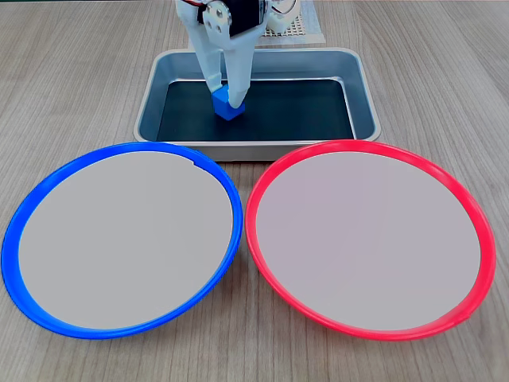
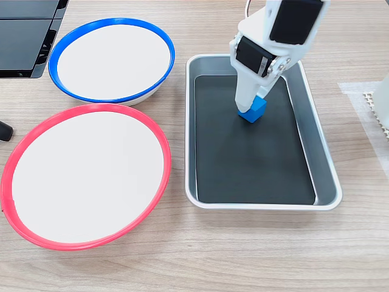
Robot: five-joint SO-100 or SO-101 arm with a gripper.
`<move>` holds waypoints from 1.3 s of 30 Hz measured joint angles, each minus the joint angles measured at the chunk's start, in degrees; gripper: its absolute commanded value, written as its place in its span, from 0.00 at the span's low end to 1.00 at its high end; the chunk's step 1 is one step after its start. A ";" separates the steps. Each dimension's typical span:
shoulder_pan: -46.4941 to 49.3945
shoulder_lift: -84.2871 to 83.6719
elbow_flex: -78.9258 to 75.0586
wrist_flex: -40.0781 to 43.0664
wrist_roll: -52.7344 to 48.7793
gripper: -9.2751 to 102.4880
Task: Move a blue block from tray to blue dish
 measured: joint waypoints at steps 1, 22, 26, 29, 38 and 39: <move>-0.79 0.35 -1.85 2.11 0.70 0.08; 6.77 -30.50 -54.49 0.18 18.54 0.11; 8.88 -37.00 -54.32 -7.29 16.35 0.24; 8.88 -37.88 -54.40 -10.90 16.08 0.32; 8.26 -31.64 -52.82 -18.02 24.52 0.34; 7.56 -29.00 -51.59 -19.60 27.07 0.27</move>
